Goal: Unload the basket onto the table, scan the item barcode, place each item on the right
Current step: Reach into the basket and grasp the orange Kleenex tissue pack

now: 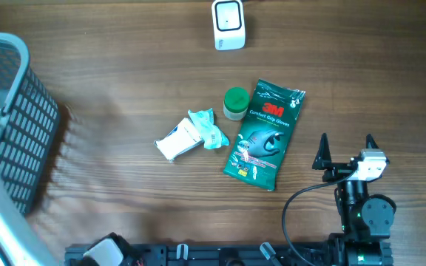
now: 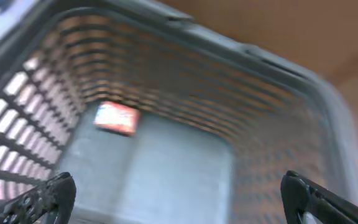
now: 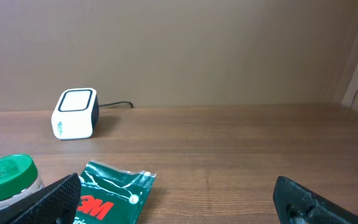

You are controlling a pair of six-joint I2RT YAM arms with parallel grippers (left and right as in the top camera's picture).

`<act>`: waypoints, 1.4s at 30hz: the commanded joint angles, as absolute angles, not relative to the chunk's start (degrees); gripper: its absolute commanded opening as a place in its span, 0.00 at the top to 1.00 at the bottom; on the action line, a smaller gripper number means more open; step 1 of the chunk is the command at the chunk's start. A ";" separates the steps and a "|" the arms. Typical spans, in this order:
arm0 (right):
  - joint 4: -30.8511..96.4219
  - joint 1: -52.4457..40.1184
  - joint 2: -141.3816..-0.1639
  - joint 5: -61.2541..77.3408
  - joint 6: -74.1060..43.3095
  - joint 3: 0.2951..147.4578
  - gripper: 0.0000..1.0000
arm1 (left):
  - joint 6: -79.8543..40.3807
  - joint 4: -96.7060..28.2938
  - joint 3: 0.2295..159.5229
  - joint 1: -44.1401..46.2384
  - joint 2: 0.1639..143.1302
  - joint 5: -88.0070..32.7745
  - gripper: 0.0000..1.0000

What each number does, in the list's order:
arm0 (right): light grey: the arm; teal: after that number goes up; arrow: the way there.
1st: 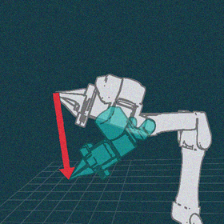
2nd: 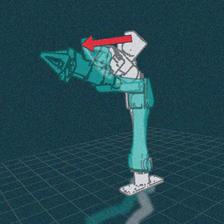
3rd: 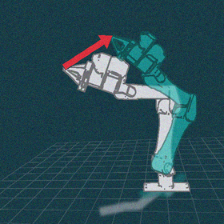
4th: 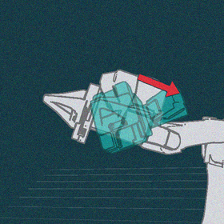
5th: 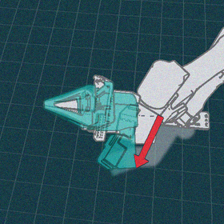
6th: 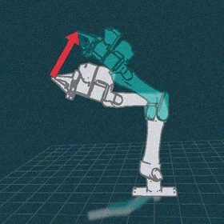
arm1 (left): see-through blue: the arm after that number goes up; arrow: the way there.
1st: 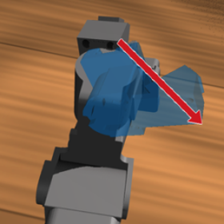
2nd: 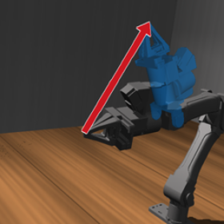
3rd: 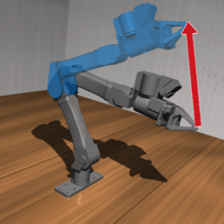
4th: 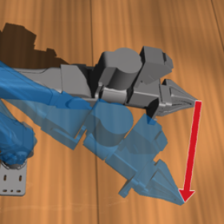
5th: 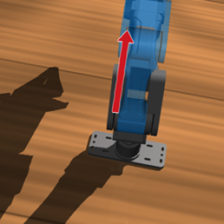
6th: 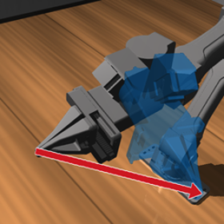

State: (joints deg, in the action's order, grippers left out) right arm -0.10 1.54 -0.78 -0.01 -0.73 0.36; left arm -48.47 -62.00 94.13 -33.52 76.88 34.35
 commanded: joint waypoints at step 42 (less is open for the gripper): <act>-0.36 1.30 -0.43 0.49 -0.03 0.30 0.00 | -19.68 -47.99 93.76 -59.13 126.43 18.46 0.96</act>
State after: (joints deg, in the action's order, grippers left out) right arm -0.10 1.54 -0.78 -0.01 -0.73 0.36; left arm -20.01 -47.99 94.11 -59.51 124.09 19.16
